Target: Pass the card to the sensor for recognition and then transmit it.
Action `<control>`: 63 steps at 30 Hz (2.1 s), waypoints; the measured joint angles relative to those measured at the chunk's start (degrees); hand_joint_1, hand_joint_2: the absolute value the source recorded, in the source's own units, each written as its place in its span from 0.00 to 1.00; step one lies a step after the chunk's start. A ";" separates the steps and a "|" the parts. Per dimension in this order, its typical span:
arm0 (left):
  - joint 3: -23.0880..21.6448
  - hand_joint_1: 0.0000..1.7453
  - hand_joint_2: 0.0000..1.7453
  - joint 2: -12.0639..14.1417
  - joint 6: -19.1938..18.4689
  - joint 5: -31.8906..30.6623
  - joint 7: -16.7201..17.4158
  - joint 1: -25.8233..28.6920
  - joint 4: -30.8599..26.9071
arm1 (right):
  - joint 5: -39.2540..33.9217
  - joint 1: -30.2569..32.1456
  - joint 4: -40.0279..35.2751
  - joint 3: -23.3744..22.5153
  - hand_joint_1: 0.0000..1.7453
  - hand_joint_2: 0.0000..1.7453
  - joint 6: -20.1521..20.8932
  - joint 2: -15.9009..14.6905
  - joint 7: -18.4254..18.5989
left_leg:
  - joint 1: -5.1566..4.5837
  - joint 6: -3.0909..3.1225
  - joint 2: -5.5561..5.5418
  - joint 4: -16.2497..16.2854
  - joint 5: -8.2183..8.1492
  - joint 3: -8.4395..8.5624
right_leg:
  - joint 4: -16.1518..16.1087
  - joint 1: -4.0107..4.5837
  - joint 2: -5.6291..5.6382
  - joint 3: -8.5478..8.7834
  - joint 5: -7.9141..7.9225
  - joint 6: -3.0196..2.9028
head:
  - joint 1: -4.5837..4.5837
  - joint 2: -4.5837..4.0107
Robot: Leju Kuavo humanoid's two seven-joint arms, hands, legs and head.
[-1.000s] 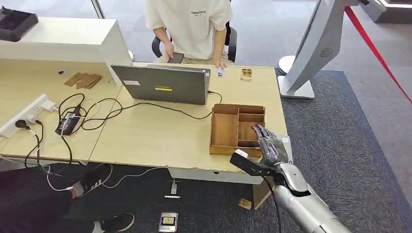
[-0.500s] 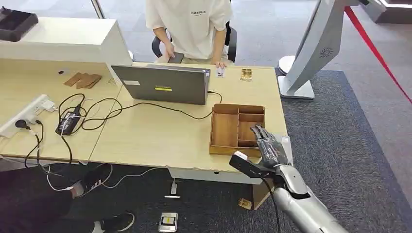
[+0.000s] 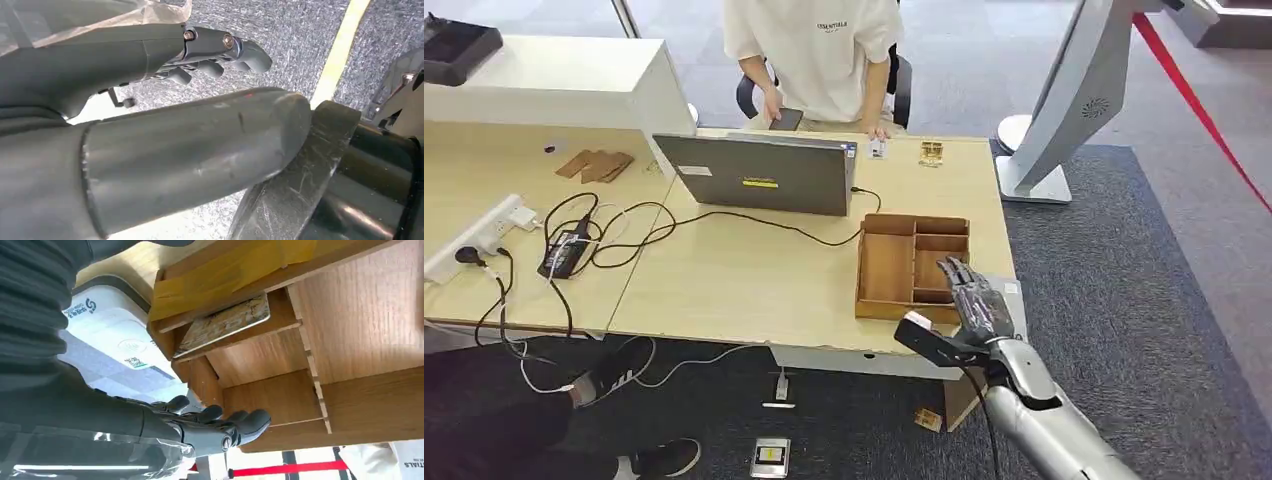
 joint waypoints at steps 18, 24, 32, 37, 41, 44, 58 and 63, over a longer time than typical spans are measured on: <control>0.02 0.00 0.00 -0.07 0.00 -0.09 -0.20 -0.05 0.00 | 0.26 -0.05 -0.79 0.07 0.00 1.00 -0.09 0.53 -1.05 | 0.00 0.00 0.00 0.00 0.00 0.00 | 0.01 0.00 0.00 0.01 0.00 0.00 | 0.00 0.00; 0.00 0.00 0.00 -0.07 0.00 -0.17 -0.20 -0.20 0.00 | 0.52 -0.05 -0.92 0.09 0.00 1.00 -0.09 0.85 -1.31 | 0.00 0.00 0.00 0.00 0.00 0.00 | 0.02 0.00 0.00 0.01 0.00 0.00 | 0.00 0.00; 0.02 0.00 0.00 -0.07 0.00 -0.17 -0.20 -0.33 0.00 | 0.57 -0.07 -1.11 0.09 0.00 1.00 -0.09 1.09 -1.36 | 0.00 0.00 0.00 0.00 0.01 0.00 | 0.02 0.00 0.00 0.01 0.00 0.00 | 0.00 0.00; 0.02 0.00 0.00 -0.07 0.00 -0.17 -0.17 -0.36 0.00 | 0.57 -0.07 -1.11 0.09 0.00 1.00 -0.07 1.14 -1.34 | 0.00 0.00 0.00 0.00 0.00 0.00 | 0.02 0.00 0.00 0.01 0.00 0.00 | 0.00 0.00; 0.02 0.00 0.00 -0.07 -0.02 -0.17 -0.20 -0.37 0.00 | 0.57 -0.07 -1.11 0.09 0.00 1.00 -0.07 1.14 -1.33 | 0.00 0.00 0.00 0.00 0.01 0.00 | 0.02 0.00 0.00 0.01 0.00 0.00 | 0.00 0.00; 0.02 0.00 0.00 -0.09 0.00 -0.17 -0.20 -0.37 0.00 | 0.57 -0.07 -1.11 0.09 0.00 1.00 -0.07 1.14 -1.34 | 0.00 0.00 0.00 0.00 0.00 0.00 | 0.02 0.00 0.00 0.01 0.00 0.00 | 0.00 0.00; 0.00 0.00 0.00 -0.13 -0.02 -0.17 -0.17 -0.36 0.00 | 0.55 -0.11 -1.11 0.11 1.00 1.00 0.61 1.42 -1.36 | 0.00 0.00 -0.01 0.00 0.00 0.00 | 0.02 0.00 0.00 0.01 0.00 0.00 | 0.00 0.00; 0.00 0.00 0.00 -0.13 -0.02 -0.17 -0.20 -0.35 0.00 | -0.22 -0.11 -1.09 0.11 1.00 1.00 2.23 1.44 -1.47 | 0.00 0.00 0.00 0.00 0.01 0.00 | 0.01 0.00 0.00 0.00 0.00 0.00 | 0.00 0.00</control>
